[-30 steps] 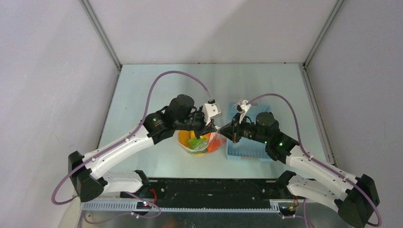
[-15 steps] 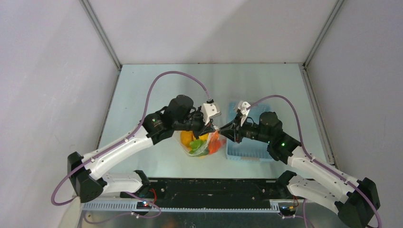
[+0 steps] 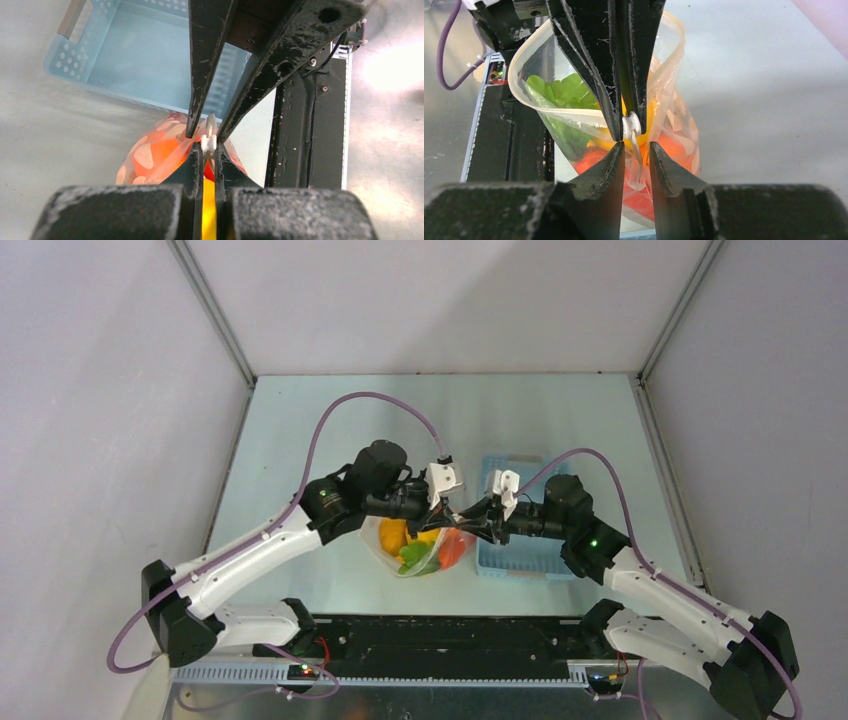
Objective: Place the food in the zip-top bag and seal the zipper
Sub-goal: Adjust the zipper food storage bag at the center of the board.
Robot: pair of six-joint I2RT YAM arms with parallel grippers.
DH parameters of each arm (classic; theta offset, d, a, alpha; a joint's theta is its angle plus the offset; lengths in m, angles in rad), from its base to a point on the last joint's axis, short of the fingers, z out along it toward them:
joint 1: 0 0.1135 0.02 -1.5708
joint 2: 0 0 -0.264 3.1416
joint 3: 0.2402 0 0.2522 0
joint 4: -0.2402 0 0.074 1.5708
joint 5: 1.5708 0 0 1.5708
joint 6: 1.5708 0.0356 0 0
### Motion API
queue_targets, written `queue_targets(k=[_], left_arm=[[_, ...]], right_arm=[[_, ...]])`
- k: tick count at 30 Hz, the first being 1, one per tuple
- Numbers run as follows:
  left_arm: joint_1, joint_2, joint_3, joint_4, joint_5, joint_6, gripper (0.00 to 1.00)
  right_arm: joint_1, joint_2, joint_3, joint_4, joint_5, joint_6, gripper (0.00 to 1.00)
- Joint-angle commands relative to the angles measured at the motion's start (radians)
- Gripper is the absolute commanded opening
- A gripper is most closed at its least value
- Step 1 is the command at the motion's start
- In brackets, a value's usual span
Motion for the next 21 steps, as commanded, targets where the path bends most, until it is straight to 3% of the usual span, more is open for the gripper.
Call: queue_targets(k=[1, 4, 6, 21], left_arm=[[0.001, -0.035, 0.048, 0.003, 0.048, 0.035, 0.0], [0.0, -0.029, 0.056, -0.009, 0.05, 0.039, 0.0], [-0.001, -0.024, 0.059, -0.017, 0.046, 0.04, 0.0], [-0.001, -0.068, 0.0, -0.056, -0.264, -0.03, 0.0]], right_arm=[[0.002, 0.017, 0.006, 0.05, -0.096, -0.091, 0.26], [0.004, 0.025, 0.006, 0.056, -0.11, -0.101, 0.06], [0.004, 0.024, 0.006, 0.053, -0.095, -0.099, 0.0], [-0.027, -0.084, -0.002, 0.016, 0.132, 0.155, 0.0]])
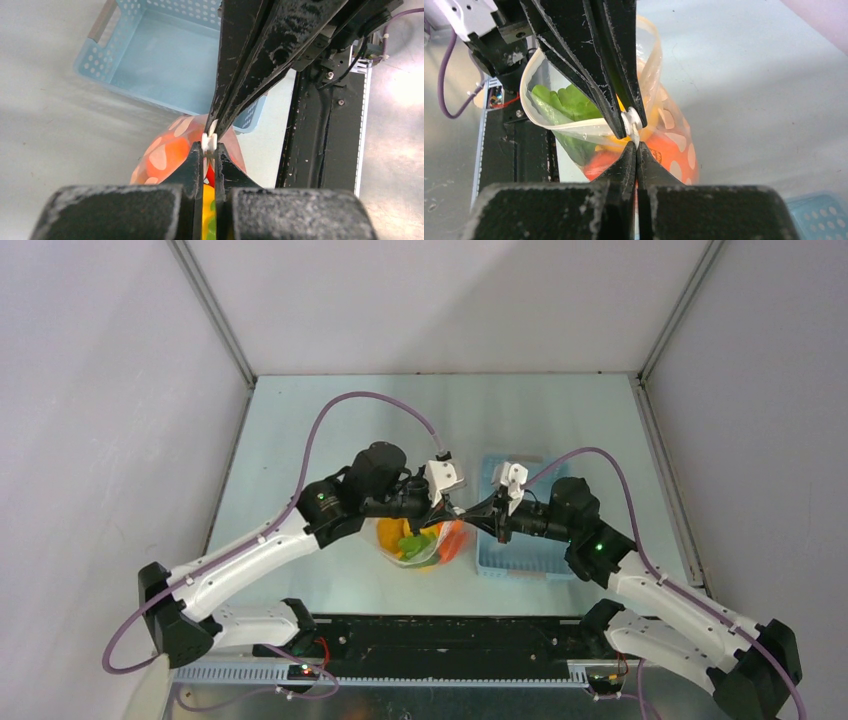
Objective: Place the food in the zip-top bag and seal the zipper
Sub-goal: Adjust the zipper food storage bag at the center of the board.
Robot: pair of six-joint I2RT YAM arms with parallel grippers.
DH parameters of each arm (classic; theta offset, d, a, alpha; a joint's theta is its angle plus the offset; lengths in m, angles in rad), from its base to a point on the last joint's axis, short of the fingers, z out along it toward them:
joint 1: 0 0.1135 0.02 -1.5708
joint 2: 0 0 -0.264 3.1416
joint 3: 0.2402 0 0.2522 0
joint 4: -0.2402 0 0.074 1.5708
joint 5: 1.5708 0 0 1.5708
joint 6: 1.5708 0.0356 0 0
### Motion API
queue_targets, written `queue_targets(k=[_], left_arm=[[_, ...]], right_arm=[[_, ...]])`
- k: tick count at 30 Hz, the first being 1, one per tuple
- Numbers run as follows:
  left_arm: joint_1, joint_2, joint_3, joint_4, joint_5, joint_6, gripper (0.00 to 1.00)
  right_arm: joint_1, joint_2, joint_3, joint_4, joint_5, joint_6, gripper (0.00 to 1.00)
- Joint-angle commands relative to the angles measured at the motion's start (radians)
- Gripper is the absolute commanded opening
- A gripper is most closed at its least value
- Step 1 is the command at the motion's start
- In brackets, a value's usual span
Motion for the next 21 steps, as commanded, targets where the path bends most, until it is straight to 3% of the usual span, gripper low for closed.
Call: queue_targets(k=[1, 8, 21], left_arm=[[0.018, -0.058, -0.016, -0.079, -0.179, -0.012, 0.0], [0.018, -0.065, -0.029, -0.108, -0.254, 0.002, 0.0], [0.017, -0.061, -0.049, -0.108, -0.185, -0.039, 0.01]], right_arm=[[-0.025, -0.058, -0.003, 0.012, 0.059, 0.078, 0.0], [-0.035, -0.081, -0.011, 0.036, 0.012, 0.095, 0.0], [-0.045, -0.045, -0.024, 0.144, 0.024, 0.167, 0.0]])
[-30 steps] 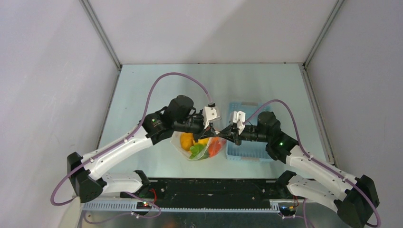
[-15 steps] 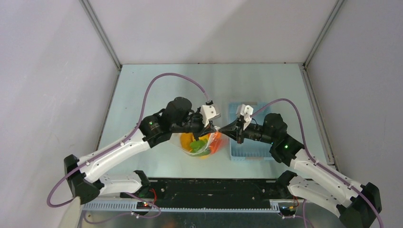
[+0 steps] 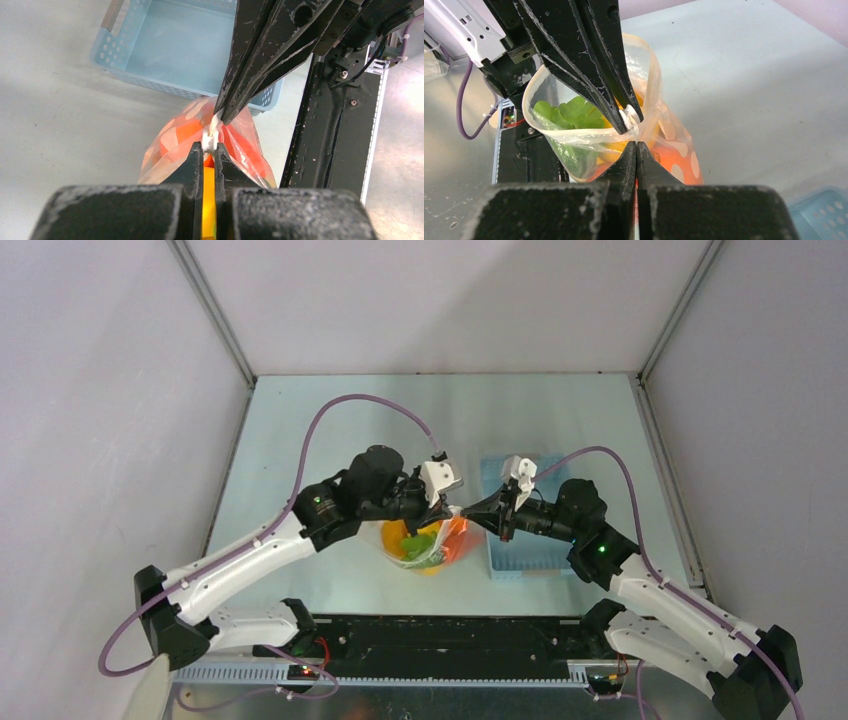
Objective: Place the food in the zip-top bag and seal the zipper
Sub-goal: Adjust the zipper food storage bag at the center of the board.
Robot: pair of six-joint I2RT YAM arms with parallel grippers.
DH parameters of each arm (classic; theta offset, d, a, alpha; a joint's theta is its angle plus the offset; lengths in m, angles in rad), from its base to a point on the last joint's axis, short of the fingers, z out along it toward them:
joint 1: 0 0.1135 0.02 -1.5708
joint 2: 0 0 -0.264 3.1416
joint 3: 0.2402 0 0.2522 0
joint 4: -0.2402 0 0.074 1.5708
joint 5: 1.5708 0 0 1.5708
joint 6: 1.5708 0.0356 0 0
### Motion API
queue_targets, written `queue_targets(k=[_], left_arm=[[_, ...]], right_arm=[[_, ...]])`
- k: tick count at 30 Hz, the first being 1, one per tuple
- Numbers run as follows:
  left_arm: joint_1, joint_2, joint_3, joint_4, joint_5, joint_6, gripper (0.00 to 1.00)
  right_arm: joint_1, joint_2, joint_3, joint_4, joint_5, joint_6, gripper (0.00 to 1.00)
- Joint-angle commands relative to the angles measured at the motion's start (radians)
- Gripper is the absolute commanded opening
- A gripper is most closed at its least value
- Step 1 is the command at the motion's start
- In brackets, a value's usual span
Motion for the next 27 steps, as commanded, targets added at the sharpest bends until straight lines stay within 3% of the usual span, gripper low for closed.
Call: queue_targets(k=[1, 6, 14, 16, 20, 25, 27], left_arm=[[0.029, -0.041, -0.038, -0.09, -0.113, -0.035, 0.01], [0.028, -0.077, -0.037, -0.086, -0.181, -0.086, 0.09], [0.028, -0.108, -0.032, -0.022, -0.072, -0.094, 0.52], [0.027, -0.11, -0.031, 0.012, -0.053, -0.083, 0.71], [0.027, -0.109, -0.031, 0.053, 0.034, -0.045, 0.94], [0.028, -0.079, -0.02, 0.072, 0.056, -0.025, 1.0], [0.028, -0.06, -0.011, 0.072, 0.07, -0.02, 0.93]], right_arm=[[-0.019, -0.016, -0.002, 0.078, 0.042, 0.043, 0.0], [-0.02, -0.021, -0.009, 0.09, 0.051, 0.05, 0.0], [-0.007, 0.008, -0.019, 0.159, -0.079, 0.056, 0.0], [-0.003, 0.016, -0.019, 0.17, -0.081, 0.065, 0.0], [0.003, 0.022, -0.019, 0.186, -0.073, 0.087, 0.0], [0.002, 0.028, -0.031, 0.242, -0.033, 0.15, 0.0], [0.002, 0.031, -0.037, 0.262, -0.033, 0.173, 0.0]])
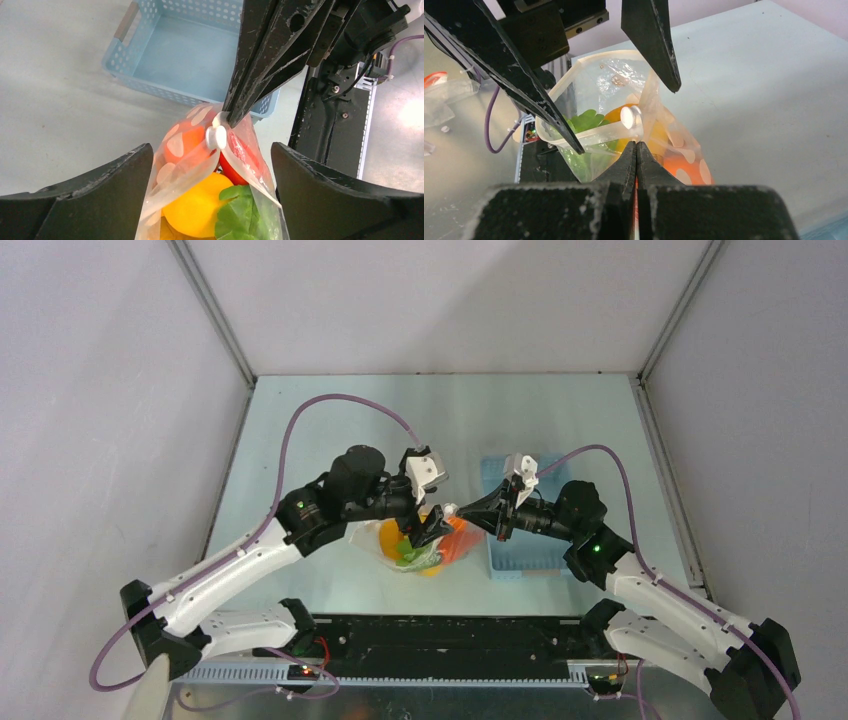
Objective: Place the food in the zip-top bag and seal the zipper
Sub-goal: Adjust the zipper food storage bag at the center of the board.
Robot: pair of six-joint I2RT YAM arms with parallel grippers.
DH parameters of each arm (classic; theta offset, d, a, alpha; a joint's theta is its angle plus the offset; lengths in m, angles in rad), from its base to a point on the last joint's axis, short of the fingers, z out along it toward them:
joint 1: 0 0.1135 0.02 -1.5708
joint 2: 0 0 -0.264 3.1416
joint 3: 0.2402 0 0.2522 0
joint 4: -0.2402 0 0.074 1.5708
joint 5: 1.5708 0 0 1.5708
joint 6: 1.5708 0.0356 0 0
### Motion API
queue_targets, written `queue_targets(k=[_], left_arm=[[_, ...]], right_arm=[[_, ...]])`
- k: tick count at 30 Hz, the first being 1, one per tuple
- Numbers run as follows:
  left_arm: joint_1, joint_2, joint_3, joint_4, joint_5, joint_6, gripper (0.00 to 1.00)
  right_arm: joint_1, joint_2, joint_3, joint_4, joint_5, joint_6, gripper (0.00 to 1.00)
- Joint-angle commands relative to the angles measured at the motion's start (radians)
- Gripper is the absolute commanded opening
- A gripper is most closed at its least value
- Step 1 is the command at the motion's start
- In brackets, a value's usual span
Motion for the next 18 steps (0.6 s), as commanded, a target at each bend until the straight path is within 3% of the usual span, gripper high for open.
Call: queue_targets(k=[1, 6, 8, 10, 18], left_arm=[[0.001, 0.037, 0.025, 0.044, 0.058, 0.035, 0.87], [0.001, 0.061, 0.037, 0.05, 0.084, 0.042, 0.65], [0.001, 0.063, 0.037, 0.058, 0.091, 0.043, 0.51], [0.001, 0.064, 0.037, 0.064, 0.1, 0.045, 0.45], [0.0, 0.082, 0.052, 0.058, 0.121, 0.053, 0.42]], right_arm=[[0.004, 0.003, -0.007, 0.122, 0.014, 0.069, 0.0], [0.008, 0.003, -0.008, 0.119, 0.01, 0.069, 0.0], [0.009, 0.001, -0.008, 0.112, 0.016, 0.067, 0.0], [0.012, -0.001, -0.008, 0.104, 0.018, 0.058, 0.0], [0.029, -0.012, -0.008, 0.055, 0.057, 0.016, 0.0]])
